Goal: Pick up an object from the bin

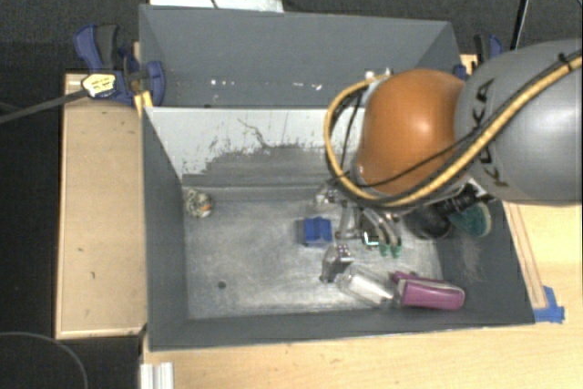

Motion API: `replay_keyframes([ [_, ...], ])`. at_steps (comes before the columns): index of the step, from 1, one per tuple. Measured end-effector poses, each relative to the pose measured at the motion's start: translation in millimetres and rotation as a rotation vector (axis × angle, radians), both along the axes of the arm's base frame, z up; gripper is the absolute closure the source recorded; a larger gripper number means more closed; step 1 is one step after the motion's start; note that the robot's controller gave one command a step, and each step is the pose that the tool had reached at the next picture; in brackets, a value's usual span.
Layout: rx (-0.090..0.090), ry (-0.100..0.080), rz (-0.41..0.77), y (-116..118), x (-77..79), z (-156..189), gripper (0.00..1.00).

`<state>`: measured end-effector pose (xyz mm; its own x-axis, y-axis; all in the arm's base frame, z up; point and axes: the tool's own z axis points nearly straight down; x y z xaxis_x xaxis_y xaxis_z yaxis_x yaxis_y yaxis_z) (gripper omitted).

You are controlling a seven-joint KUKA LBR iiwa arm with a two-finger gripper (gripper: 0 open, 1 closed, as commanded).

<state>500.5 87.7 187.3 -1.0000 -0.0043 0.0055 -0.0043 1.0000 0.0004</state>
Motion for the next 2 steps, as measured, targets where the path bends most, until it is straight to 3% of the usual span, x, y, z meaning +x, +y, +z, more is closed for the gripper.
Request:
replay_keyframes([
  [1,0.002,-0.014,-0.139,-36.6,38.4,-116.1,0.0],
  [2,0.003,-0.022,-0.143,-35.8,40.6,-111.3,1.0],
])
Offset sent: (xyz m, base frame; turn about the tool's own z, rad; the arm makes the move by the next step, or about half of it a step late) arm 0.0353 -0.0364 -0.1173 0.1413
